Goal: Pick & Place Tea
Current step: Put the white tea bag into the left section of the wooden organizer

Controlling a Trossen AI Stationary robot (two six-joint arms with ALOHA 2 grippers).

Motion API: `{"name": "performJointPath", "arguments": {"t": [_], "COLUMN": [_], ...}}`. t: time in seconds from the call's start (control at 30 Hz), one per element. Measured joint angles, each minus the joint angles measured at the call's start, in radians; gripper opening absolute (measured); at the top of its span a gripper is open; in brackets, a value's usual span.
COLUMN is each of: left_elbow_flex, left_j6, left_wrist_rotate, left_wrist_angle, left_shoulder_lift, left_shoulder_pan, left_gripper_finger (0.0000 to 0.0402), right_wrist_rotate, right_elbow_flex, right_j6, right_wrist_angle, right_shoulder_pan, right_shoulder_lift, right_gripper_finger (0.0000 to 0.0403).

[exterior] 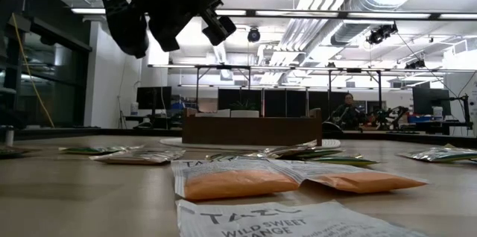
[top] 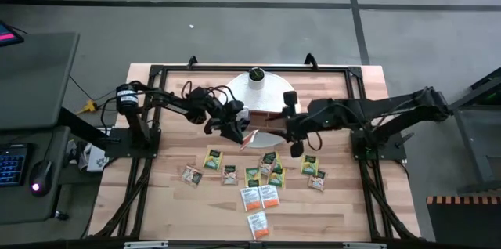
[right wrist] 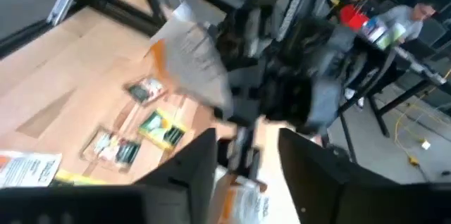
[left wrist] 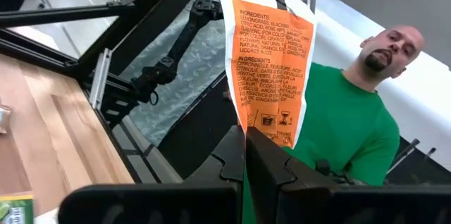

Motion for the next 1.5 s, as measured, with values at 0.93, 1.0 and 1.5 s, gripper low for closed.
{"name": "performJointPath", "arguments": {"t": [0.93, 1.0, 1.5], "left_elbow_flex": [0.000, 0.000, 0.000], "left_j6": [-0.003, -0.003, -0.007], "left_wrist_rotate": [0.008, 0.008, 0.004], "left_wrist_angle": [0.001, 0.001, 0.000], "left_shoulder_lift": [0.000, -0.001, -0.001], "left_shoulder_pan": [-0.004, -0.004, -0.004], "left_gripper_finger": [0.0000, 0.0000, 0.0000], "right_wrist_rotate": [-0.129, -0.139, -0.121], "right_elbow_flex": [0.059, 0.059, 0.057], "right_j6": [-0.012, -0.007, -0.005], "right_wrist_angle": [0.141, 0.133, 0.173], "right_shoulder_pan": [0.007, 0.007, 0.005], "right_shoulder_lift": [0.130, 0.132, 0.150], "right_gripper_finger": [0.0191, 0.0183, 0.0053]}}
